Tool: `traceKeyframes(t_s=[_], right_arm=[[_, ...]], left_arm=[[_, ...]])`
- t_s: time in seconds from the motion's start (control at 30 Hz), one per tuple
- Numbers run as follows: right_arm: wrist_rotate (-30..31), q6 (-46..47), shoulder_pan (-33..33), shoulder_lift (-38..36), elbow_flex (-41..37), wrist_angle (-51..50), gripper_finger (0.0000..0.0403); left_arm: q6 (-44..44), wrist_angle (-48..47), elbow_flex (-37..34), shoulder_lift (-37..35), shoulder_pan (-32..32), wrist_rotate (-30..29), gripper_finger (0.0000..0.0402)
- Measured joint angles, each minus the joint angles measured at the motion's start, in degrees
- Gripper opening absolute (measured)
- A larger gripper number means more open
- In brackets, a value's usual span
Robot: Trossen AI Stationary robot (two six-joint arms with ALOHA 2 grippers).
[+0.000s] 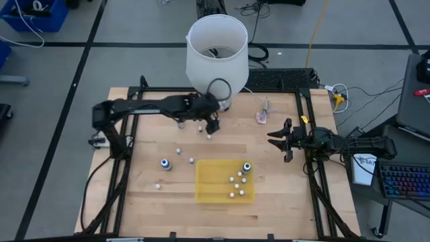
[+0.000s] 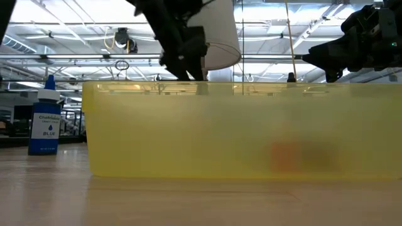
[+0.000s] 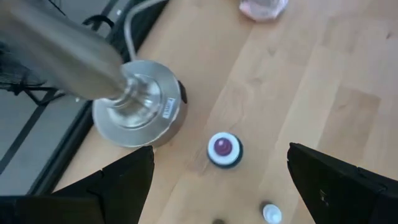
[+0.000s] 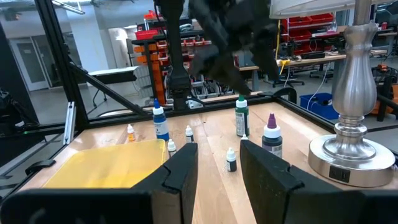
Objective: Pick & Place food coloring
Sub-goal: Put the large violet food coloring bottle into the transparent bin
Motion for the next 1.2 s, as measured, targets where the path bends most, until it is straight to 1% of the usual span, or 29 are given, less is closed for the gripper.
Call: traceKeyframes(t_s=[0.17,0.5,0.7,0.97,1.07,1.2], right_arm=[[0.00,0.00,-0.01,0.00,0.00,0.00,0.0112],[0.00,-0.02,0.00,0.00,0.00,0.00,0.0112],[0.00,0.00,0.00,0.00,0.00,-0.02,0.0112],[0.00,0.00,0.00,0.02,0.00,-0.02,0.0112],[0.00,0.00,0.00,0.02,0.00,-0.02,0.0112],[0.00,0.00,0.00,0.02,0.00,-0.02,0.0112]], left_arm=[[0.77,1.21,1.56,5.31,0.07,-0.02,0.0365],[1.65,1.48,1.56,11.12,0.04,-0.94,0.0365],[1.99,1.57,1.56,13.08,0.02,-2.01,0.0365],[2.03,1.58,1.56,13.13,0.00,-2.01,0.0363],[2.29,1.58,1.56,13.13,0.00,-2.01,0.0342],[2.29,1.58,1.56,13.13,0.00,-2.01,0.0287]])
